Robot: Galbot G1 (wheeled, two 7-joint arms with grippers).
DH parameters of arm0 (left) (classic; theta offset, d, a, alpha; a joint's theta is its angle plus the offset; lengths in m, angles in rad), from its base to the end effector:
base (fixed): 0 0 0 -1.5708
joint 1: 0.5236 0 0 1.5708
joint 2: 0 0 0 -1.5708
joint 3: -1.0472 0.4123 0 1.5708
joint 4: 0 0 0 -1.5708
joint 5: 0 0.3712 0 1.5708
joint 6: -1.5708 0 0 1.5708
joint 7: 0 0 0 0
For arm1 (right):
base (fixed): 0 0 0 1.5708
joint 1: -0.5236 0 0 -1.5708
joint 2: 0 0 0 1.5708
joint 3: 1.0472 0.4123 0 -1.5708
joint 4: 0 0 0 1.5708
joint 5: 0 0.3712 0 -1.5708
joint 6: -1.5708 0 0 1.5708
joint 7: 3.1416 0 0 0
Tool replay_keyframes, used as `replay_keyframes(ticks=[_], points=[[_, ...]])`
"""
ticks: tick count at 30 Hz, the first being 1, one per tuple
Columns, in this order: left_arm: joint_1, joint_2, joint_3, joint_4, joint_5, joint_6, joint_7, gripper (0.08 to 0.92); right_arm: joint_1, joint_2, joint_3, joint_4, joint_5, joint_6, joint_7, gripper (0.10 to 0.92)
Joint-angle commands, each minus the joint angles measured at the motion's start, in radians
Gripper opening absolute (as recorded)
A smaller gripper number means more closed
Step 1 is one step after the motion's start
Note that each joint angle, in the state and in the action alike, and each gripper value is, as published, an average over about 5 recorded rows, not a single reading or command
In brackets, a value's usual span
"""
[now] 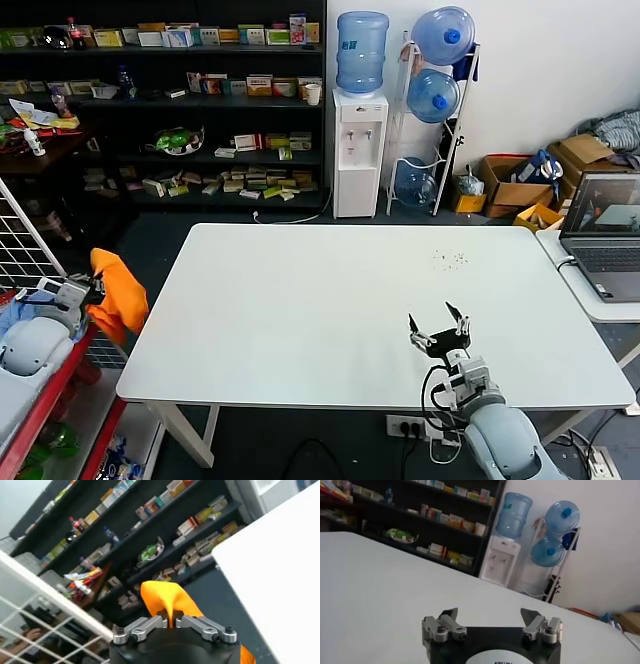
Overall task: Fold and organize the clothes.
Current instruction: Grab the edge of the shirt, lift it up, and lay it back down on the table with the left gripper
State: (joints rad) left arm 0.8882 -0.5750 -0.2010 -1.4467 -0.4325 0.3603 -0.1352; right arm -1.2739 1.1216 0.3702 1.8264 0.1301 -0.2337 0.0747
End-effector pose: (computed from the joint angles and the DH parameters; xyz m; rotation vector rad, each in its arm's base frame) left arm 0.3999 0.3210 -0.2875 0.1568 -2.5431 -0.8568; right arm 0.2760 -0.0888 -0.3825 0.2108 -2.8587 0.4454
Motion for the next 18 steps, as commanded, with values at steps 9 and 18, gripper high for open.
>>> replay_keyframes(ticks=[9, 18], points=[[0.178, -0.152, 0.071, -0.437, -0.099, 0.047, -0.106, 0.133, -0.084, -0.016, 0.057, 0.03, -0.007, 0.006, -0.002, 0.823], [0.101, -0.368, 0.207, -0.384, -0.122, 0.069, -0.187, 0.133, -0.094, 0.0, 0.063, 0.019, -0.032, 0.019, -0.013, 0.823]])
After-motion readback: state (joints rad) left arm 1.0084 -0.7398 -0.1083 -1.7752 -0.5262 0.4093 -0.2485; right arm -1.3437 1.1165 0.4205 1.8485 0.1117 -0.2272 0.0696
